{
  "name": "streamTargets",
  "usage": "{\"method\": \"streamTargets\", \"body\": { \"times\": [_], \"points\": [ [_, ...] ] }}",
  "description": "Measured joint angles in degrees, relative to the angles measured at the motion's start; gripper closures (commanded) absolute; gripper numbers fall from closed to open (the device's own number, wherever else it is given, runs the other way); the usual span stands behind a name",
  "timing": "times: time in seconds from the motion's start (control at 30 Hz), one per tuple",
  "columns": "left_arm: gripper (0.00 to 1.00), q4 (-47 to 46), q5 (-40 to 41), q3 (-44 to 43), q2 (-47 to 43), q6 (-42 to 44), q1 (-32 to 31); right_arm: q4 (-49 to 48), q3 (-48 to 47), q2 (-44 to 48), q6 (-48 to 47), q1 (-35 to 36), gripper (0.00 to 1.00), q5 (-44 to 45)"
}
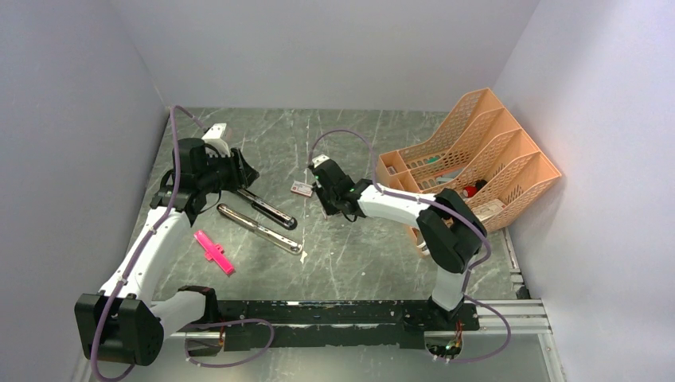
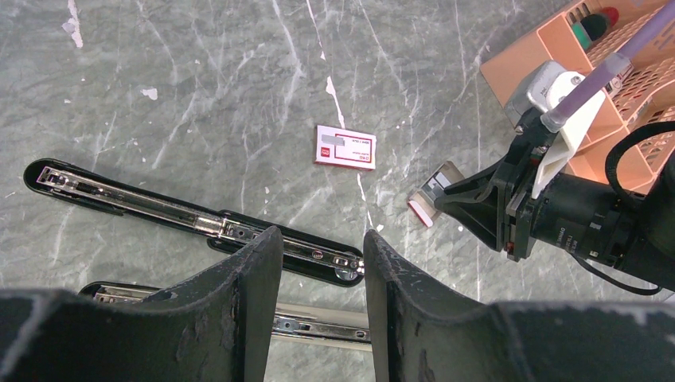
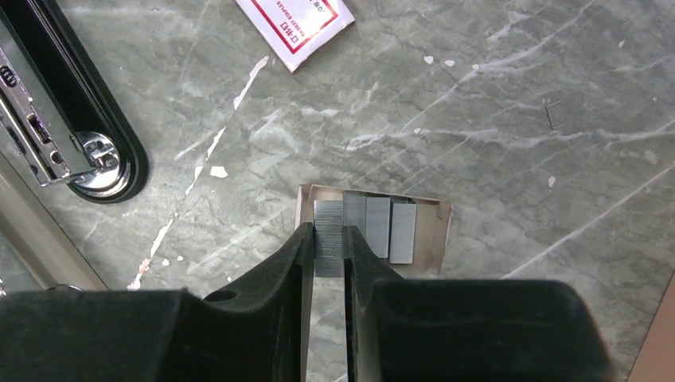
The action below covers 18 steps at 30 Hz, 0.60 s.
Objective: Load the staples into the stapler
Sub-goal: Pick up the staple from the staple box, then place the staple at the center of the board.
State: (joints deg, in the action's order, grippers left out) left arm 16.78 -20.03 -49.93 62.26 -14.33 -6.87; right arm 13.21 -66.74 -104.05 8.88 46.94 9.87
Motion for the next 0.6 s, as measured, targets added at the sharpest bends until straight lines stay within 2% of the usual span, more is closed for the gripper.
{"method": "streamTargets", "body": {
  "times": [0.13,0.3,0.6],
  "points": [
    [0.53,0.0,-0.13,0.0,0.02,0.0,0.0,0.59,0.87,1.27,0.04,0.13,0.84,0.02],
    [0.53,0.0,-0.17,0.0,0.02,0.0,0.0,1.51,5.46,7.13,0.63,1.62,0.84,0.24],
    [0.53,0.0,-0.15,0.0,0.02,0.0,0.0,1.2,14.49,13.25,0.87,12.04,0.83,-2.01]
  ]
}}
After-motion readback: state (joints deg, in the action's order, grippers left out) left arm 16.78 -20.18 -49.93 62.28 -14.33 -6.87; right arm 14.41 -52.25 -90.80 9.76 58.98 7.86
